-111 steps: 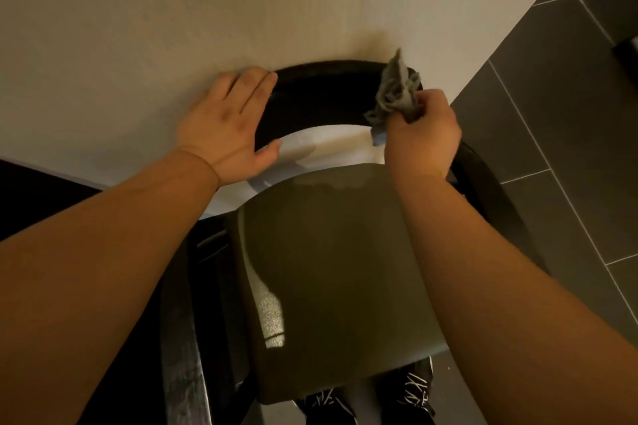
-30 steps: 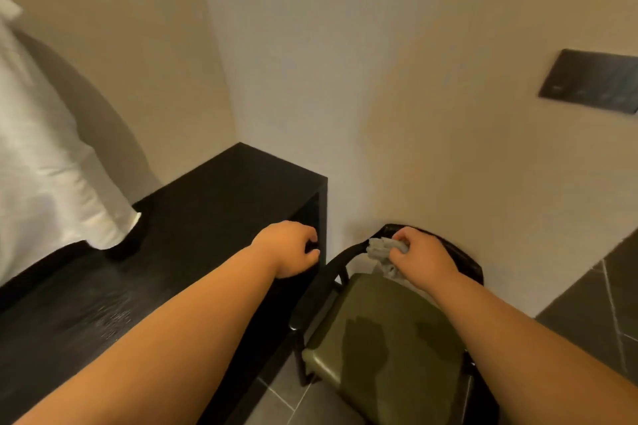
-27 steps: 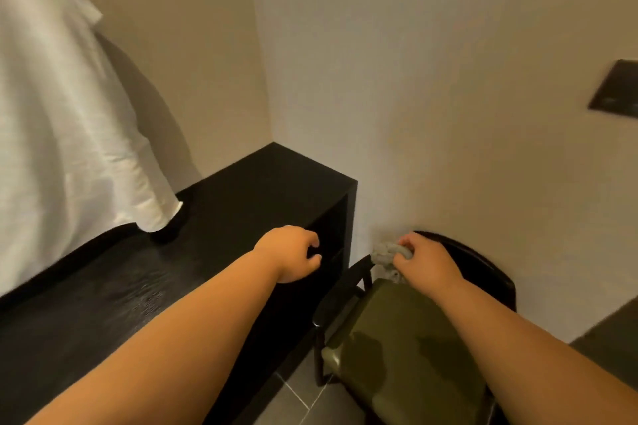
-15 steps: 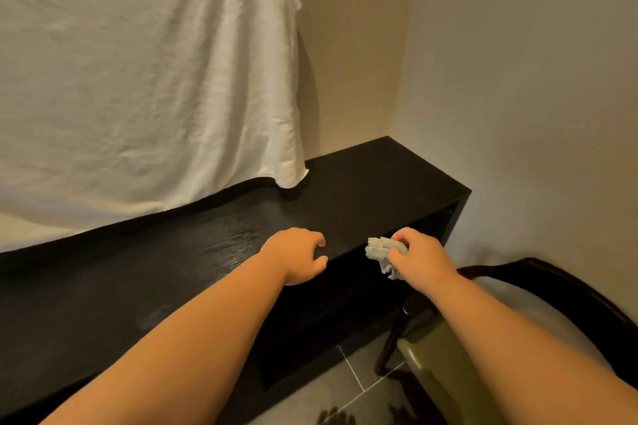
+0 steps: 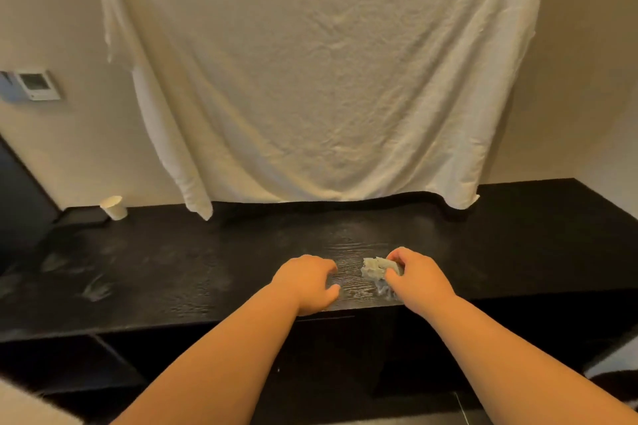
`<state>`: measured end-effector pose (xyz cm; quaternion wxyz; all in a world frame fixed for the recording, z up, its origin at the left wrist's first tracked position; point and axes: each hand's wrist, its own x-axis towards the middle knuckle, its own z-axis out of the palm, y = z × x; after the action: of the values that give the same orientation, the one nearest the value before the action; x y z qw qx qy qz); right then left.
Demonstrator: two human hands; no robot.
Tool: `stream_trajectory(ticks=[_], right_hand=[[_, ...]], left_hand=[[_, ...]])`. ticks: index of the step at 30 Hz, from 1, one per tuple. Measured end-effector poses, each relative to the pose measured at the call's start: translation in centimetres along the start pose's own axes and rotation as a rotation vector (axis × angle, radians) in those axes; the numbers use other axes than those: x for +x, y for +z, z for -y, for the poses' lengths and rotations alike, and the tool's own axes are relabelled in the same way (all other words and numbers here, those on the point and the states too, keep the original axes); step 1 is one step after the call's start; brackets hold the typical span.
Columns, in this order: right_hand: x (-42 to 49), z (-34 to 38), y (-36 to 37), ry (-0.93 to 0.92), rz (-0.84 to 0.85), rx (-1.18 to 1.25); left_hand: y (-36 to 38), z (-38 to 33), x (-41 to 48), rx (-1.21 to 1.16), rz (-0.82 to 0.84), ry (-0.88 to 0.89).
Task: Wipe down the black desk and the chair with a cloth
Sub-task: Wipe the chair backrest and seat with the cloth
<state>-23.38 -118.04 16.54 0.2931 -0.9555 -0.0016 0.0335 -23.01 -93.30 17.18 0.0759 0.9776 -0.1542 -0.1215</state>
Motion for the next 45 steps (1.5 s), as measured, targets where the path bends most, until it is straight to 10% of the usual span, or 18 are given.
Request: stream_trajectory(ticks=[27,45], right_hand=[[14.8,33.2,25.2,-0.590,0.457,-0.025],[19.8,49.0,38.0,-0.705,0.603,-0.021]], left_hand=[[-1.6,34.8,-14.4,-0.204,-0.130,-0.810],[-2.6,50.0,-20.6,-0.245,-0.224,-1.007]])
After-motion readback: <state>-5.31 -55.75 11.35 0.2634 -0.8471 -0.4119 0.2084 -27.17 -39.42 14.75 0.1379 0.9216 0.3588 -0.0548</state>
